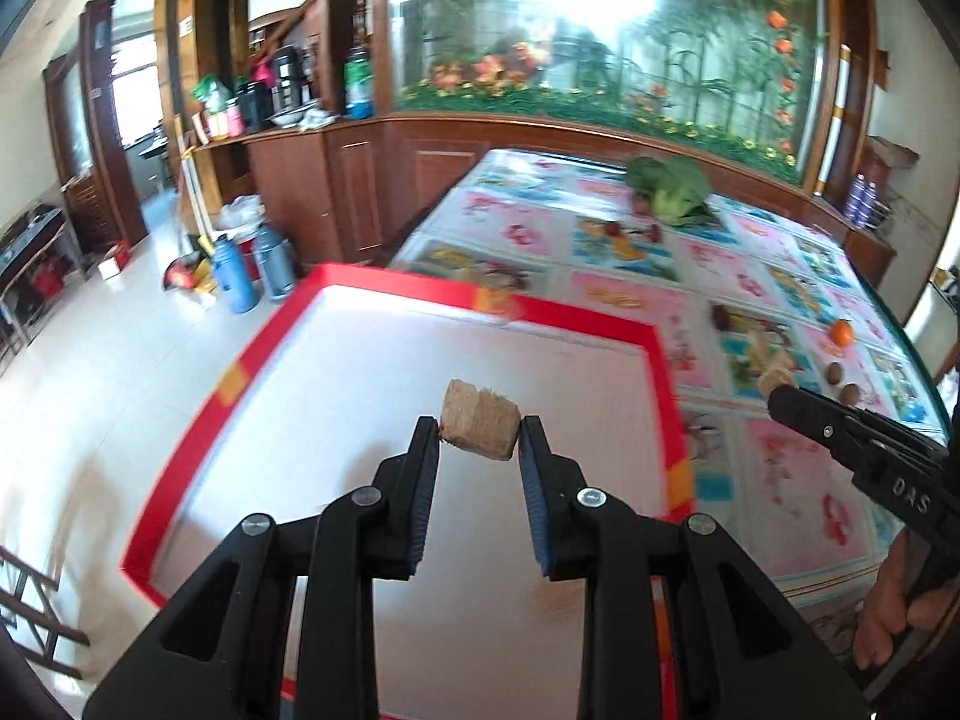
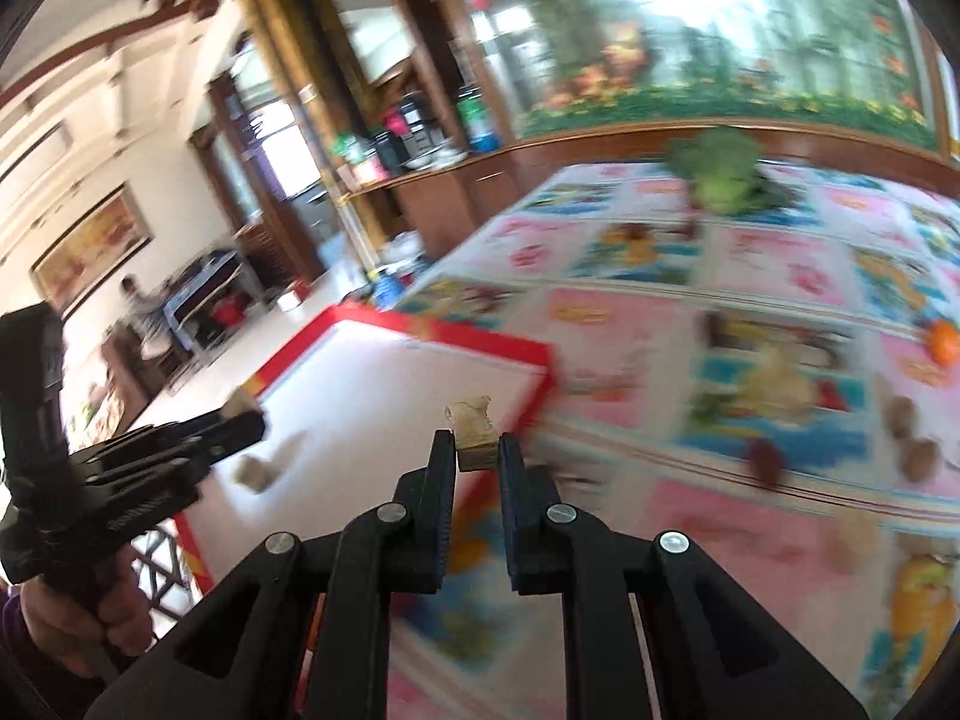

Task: Organize fruits
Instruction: 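Carry both cake pieces into the white tray and open both grippers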

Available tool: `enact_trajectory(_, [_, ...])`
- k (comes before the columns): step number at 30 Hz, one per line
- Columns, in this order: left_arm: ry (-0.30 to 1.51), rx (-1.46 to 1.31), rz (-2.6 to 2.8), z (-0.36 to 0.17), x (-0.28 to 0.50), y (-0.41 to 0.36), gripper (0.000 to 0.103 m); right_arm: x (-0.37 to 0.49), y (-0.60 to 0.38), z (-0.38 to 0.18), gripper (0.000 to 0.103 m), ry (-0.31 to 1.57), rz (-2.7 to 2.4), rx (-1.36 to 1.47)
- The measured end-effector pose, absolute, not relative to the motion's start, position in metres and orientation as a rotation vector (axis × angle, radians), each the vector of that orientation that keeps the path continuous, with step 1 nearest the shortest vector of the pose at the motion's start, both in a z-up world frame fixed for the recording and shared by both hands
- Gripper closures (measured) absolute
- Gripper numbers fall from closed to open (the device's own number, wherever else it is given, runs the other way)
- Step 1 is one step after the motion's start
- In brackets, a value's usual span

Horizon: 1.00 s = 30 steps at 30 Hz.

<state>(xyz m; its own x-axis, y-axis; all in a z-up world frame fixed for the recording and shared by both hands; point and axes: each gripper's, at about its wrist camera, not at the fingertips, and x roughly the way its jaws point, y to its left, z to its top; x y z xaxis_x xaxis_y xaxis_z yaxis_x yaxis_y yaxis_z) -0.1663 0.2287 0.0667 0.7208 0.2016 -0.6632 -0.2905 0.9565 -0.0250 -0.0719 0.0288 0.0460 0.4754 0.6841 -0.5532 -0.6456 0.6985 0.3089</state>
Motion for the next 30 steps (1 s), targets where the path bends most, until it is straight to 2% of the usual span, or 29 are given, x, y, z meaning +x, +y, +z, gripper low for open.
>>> enact_trajectory(11, [0.739,-0.167,0.316,0.050,-0.183,0.260,0.074,-0.084,0.091,0.026,0.091,0.777,0.891,-0.053])
enact_trajectory(29, [0.776,-0.121,0.374,0.039,-0.179,0.264,0.072,-0.086,0.097,0.012,0.089,0.906,0.936,-0.050])
enact_trajectory(30, [0.779,-0.121,0.378,0.039,-0.179,0.264,0.070,-0.087,0.095,0.013,0.086,0.901,0.940,-0.042])
